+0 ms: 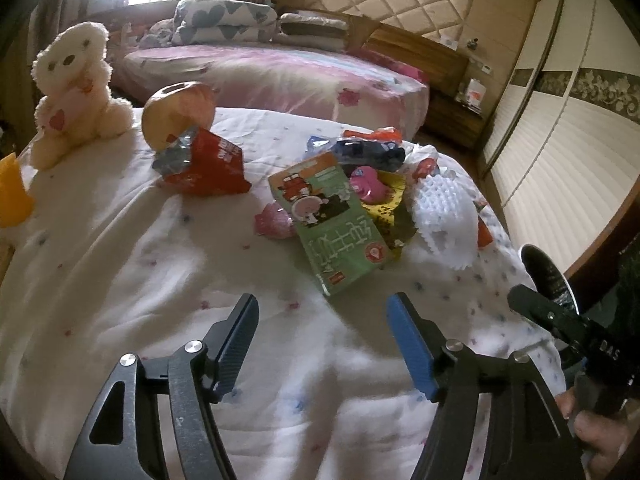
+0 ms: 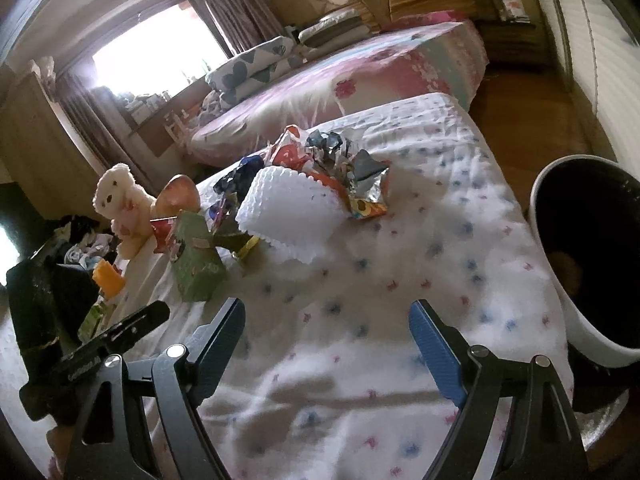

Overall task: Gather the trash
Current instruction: 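Grasp the white foam net with the right tool while the left tool grasps the green juice carton, then carry the foam net and juice carton over the trash bin with both tools, then open the right tool over the bin while the left tool releases the carton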

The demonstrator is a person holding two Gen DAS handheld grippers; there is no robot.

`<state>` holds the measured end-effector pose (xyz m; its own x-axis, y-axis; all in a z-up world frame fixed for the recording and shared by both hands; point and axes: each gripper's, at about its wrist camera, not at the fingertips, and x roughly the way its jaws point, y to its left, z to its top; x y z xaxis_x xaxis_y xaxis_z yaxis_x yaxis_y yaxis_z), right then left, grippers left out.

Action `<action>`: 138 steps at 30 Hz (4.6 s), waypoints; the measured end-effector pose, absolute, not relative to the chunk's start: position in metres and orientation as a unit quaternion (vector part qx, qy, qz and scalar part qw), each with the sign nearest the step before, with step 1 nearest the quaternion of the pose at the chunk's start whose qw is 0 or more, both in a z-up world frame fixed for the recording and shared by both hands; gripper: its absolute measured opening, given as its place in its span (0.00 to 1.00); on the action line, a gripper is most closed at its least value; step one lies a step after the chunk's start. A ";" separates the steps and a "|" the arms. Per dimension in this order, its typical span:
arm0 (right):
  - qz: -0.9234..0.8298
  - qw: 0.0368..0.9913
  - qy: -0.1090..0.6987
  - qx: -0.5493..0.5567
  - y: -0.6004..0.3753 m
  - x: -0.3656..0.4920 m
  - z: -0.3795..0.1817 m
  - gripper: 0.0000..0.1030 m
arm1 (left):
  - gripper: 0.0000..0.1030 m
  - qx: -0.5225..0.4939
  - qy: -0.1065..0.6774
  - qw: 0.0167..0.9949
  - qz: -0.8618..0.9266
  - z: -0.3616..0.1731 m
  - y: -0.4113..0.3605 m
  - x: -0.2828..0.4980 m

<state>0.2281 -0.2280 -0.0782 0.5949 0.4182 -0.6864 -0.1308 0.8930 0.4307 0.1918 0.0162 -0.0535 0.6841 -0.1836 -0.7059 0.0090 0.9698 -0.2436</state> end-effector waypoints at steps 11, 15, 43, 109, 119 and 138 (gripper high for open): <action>0.183 0.871 0.423 0.168 -0.212 0.262 -0.079 0.66 | 0.69 -0.110 0.407 0.906 -0.045 -0.061 0.006 0.233; 0.188 0.866 0.432 0.171 -0.206 0.276 -0.086 0.55 | 0.68 -0.112 0.413 0.903 -0.037 -0.065 0.003 0.245; 0.172 0.881 0.409 0.163 -0.245 0.207 -0.070 0.10 | 0.53 -0.049 0.394 0.911 -0.109 -0.046 -0.033 0.184; -0.007 0.881 0.419 0.219 -0.438 0.188 -0.077 0.10 | 0.53 0.070 0.420 0.856 -0.292 -0.057 -0.254 0.263; -0.009 0.875 0.428 0.226 -0.450 0.200 -0.083 0.10 | 0.54 0.078 0.431 0.846 -0.306 -0.066 -0.272 0.276; -0.011 0.886 0.395 0.243 -0.433 0.186 -0.070 0.72 | 0.67 0.016 0.416 0.870 -0.264 -0.063 -0.197 0.246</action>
<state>0.1864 -0.4326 -0.0699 0.6873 0.1722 -0.7057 0.2113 0.8821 0.4210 0.2458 -0.1969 -0.0630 0.5145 -0.4468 -0.7319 0.4733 0.8597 -0.1921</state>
